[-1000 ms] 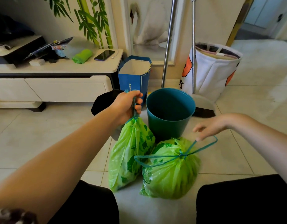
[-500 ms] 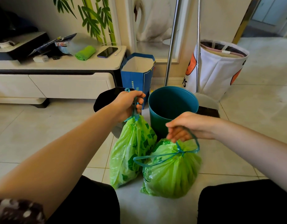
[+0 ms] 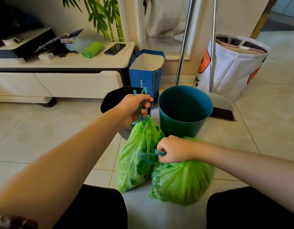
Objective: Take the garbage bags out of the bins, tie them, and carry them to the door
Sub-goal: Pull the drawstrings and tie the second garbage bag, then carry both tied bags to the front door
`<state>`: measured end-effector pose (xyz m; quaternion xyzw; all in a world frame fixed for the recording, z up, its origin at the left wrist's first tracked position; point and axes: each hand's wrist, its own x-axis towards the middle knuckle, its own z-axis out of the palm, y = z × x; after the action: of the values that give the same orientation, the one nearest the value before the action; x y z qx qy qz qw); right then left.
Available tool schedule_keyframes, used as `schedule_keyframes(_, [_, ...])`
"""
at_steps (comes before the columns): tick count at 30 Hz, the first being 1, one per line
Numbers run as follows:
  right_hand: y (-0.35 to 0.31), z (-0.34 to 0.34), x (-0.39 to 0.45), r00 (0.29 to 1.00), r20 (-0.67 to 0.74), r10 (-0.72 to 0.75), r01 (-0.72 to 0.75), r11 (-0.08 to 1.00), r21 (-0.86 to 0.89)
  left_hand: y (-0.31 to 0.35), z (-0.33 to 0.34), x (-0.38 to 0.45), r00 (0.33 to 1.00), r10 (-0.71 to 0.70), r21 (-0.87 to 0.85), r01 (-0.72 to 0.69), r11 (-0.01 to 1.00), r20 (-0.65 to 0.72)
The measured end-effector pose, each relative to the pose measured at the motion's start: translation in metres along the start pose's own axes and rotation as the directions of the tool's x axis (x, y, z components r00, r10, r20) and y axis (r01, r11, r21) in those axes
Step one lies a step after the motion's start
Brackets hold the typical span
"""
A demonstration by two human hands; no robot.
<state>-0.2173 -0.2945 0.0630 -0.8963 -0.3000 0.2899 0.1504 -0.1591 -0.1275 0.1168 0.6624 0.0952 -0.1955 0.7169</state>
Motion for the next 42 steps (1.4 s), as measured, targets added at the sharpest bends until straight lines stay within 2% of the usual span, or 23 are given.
schedule_keyframes(2, [-0.005,-0.020,0.003,0.999,0.015,0.040,-0.042,0.976,0.214,0.008,-0.006,0.002,1.000,0.019,-0.059,-0.018,0.998,0.010])
schedule_keyframes(5, [-0.007,-0.057,0.008,0.993,0.086,0.082,-0.114,0.846,0.521,0.021,-0.015,0.007,0.999,0.040,-0.123,-0.036,0.992,0.023])
schedule_keyframes(7, [0.001,-0.082,0.012,0.983,0.169,0.068,-0.165,0.723,0.671,0.025,-0.019,0.015,0.997,-0.029,-0.102,0.036,0.994,0.070])
schedule_keyframes(9, [0.015,-0.103,0.018,0.969,0.238,0.064,-0.229,0.590,0.774,0.025,-0.020,0.025,0.978,-0.155,0.006,0.156,0.988,0.141])
schedule_keyframes(12, [0.043,-0.124,0.037,0.936,0.331,0.122,-0.345,0.504,0.792,0.027,-0.015,0.045,0.925,-0.286,0.230,0.230,0.946,0.249])
schedule_keyframes(15, [0.060,-0.131,0.058,0.860,0.489,0.145,-0.498,0.451,0.741,0.034,-0.005,0.066,0.871,-0.363,0.372,0.233,0.899,0.331])
schedule_keyframes(17, [0.064,-0.133,0.065,0.794,0.592,0.135,-0.600,0.326,0.731,0.045,-0.002,0.074,0.840,-0.416,0.431,0.251,0.867,0.349])
schedule_keyframes(19, [0.066,-0.138,0.063,0.750,0.654,0.093,-0.658,0.197,0.727,0.057,-0.001,0.078,0.838,-0.447,0.492,0.261,0.831,0.311])
schedule_keyframes(22, [0.063,-0.151,0.044,0.717,0.692,0.081,-0.697,0.069,0.714,0.081,-0.004,0.075,0.885,-0.425,0.585,0.246,0.772,0.188])
schedule_keyframes(24, [0.057,-0.158,0.026,0.712,0.696,0.096,-0.697,-0.021,0.716,0.099,-0.004,0.064,0.902,-0.405,0.600,0.244,0.762,0.147])
schedule_keyframes(28, [0.033,-0.152,-0.014,0.715,0.675,0.182,-0.641,-0.214,0.737,0.123,0.006,0.022,0.859,-0.482,0.640,0.273,0.718,0.173])
schedule_keyframes(30, [0.014,-0.149,-0.039,0.701,0.664,0.259,-0.569,-0.357,0.741,0.127,0.015,-0.004,0.867,-0.479,0.639,0.290,0.712,0.140])
schedule_keyframes(32, [-0.004,-0.148,-0.065,0.683,0.617,0.390,-0.459,-0.428,0.779,0.131,0.025,-0.031,0.875,-0.472,0.660,0.291,0.692,0.110])
schedule_keyframes(34, [-0.021,-0.149,-0.089,0.658,0.571,0.491,-0.353,-0.469,0.810,0.137,0.036,-0.057,0.884,-0.460,0.694,0.280,0.664,0.083])
schedule_keyframes(37, [-0.040,-0.158,-0.129,0.596,0.543,0.592,-0.290,-0.472,0.833,0.156,0.053,-0.089,0.899,-0.437,0.733,0.272,0.624,0.038])
schedule_keyframes(42, [-0.069,-0.190,-0.198,0.527,0.489,0.695,-0.200,-0.458,0.866,0.209,0.079,-0.126,0.910,-0.413,0.649,0.291,0.703,0.038])
